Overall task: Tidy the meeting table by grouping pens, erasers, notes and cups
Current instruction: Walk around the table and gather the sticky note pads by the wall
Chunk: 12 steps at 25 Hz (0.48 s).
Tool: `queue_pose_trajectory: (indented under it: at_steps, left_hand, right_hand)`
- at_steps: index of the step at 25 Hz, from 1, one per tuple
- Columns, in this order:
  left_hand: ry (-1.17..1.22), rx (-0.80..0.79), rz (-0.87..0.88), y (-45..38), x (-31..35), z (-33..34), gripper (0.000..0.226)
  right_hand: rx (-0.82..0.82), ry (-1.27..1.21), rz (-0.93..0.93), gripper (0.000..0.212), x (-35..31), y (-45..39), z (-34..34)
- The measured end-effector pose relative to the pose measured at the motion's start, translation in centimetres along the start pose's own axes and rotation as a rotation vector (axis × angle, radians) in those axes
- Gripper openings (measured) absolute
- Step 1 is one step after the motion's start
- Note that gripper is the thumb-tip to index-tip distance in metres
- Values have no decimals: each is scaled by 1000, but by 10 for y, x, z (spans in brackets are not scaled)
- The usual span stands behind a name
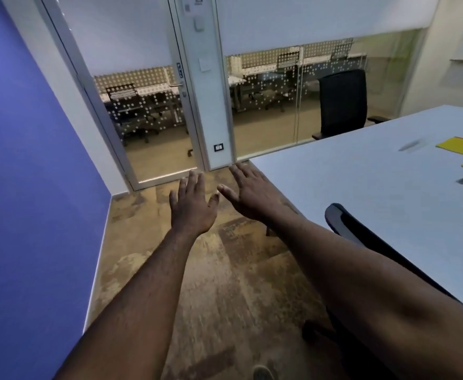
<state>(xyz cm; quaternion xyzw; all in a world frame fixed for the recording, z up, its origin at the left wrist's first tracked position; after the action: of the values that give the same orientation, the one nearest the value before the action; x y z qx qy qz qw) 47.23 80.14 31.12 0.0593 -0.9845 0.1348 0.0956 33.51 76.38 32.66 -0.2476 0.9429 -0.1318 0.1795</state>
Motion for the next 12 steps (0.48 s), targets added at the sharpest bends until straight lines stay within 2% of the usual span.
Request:
queue_pose_trajectory:
  at_steps: [5,12]
  left_hand:
    - [-28,1,-83,-127,-63,23,68]
    - [-38,-35,-125,-285,-116,60,69]
  right_hand:
    - [9,-44,-29,83,17,-141,53]
    - [-34,-78,-40,87,54,-302,115]
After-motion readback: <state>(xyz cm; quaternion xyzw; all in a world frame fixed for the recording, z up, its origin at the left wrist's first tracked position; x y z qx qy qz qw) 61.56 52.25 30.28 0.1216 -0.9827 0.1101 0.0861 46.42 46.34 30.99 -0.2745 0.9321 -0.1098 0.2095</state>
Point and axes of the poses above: each hand's wrist, its own y-axis away from the middle knuckle, its own z-axis out of the palm, x = y × z, the point moved 10 cm from there along -y, towards the middle knuckle, and after that the axes turned 2 degrees about -x, right-handed, at the moved point
